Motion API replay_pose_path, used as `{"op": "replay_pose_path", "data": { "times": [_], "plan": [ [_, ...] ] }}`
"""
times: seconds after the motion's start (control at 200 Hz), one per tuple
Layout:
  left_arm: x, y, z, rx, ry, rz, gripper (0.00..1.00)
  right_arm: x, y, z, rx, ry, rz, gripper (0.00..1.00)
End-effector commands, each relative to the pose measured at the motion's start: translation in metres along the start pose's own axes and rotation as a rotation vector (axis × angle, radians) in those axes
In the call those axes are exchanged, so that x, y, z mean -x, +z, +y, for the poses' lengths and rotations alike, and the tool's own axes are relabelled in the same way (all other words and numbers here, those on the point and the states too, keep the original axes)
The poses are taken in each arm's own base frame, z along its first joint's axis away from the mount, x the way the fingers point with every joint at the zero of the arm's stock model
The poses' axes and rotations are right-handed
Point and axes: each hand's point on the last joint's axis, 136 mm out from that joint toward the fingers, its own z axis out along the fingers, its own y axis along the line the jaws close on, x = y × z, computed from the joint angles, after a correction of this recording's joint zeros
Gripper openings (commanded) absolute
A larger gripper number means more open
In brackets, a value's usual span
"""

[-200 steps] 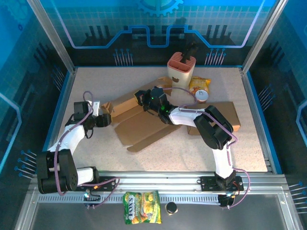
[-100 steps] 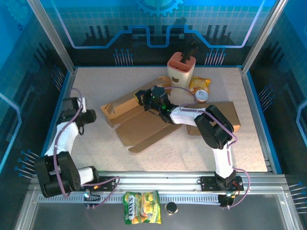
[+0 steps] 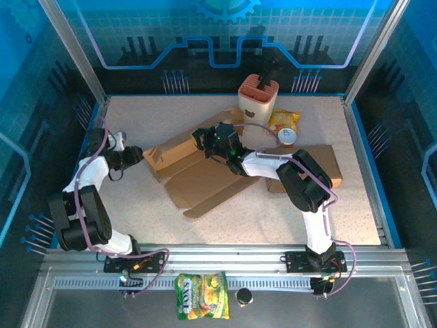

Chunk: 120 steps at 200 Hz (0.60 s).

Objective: Fold the paper box

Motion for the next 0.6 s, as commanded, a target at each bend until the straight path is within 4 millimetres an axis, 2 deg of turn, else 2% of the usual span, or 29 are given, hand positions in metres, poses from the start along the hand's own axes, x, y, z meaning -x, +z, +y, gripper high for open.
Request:
{"op": "replay_pose_path", "data": {
  "times": [0.0,0.405,0.595],
  "plan": [
    [-0.017,0.005,-0.019,-0.085,0.021,0.046,0.41,-0.003,0.008,-0.01,-0.026,0.003,0.006,0.0],
    [-0.044,-0.004,-0.043,-0.121,0.082,0.034,0.43,0.0,0.012,-0.004,0.0,0.009,-0.01,0.0],
    [-0.059,-0.006,-0.043,-0.103,0.071,0.035,0.42,0.002,0.015,0.006,0.022,0.006,-0.016,0.0]
  ]
}}
